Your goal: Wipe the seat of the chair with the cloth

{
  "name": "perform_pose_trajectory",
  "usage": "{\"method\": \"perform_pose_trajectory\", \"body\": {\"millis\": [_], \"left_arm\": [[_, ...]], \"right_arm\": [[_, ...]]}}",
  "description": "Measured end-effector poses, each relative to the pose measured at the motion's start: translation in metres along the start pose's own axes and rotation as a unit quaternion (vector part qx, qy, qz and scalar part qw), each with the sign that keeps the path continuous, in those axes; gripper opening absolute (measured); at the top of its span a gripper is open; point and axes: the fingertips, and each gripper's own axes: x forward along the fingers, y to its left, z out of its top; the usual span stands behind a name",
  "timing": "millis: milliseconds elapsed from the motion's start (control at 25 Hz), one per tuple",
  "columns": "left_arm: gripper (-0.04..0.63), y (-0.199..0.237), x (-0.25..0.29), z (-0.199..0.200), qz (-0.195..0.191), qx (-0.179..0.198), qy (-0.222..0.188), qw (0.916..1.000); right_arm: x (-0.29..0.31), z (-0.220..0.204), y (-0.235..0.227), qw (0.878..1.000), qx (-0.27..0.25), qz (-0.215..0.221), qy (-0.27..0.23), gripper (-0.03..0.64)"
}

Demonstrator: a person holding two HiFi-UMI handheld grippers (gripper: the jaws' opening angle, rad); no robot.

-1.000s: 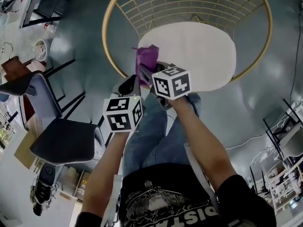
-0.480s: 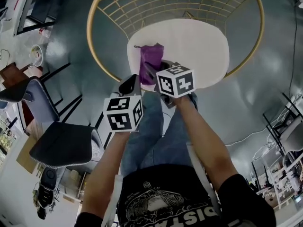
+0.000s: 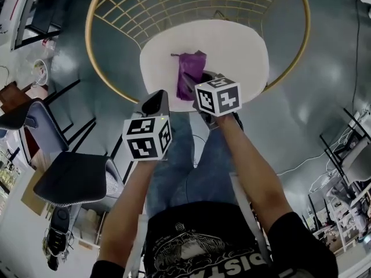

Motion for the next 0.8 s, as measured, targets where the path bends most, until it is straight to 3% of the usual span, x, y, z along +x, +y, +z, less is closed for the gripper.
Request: {"method": "perform_pose_trajectory", "body": {"millis": [800], "left_arm": [[-0.003, -0.072, 0.022, 0.009, -0.008, 0.02, 0.001, 0.9998]], "right_arm": [[-0.077, 0.005, -0.096, 0.997, 0.024, -0.071, -0.024, 0.061]]}}
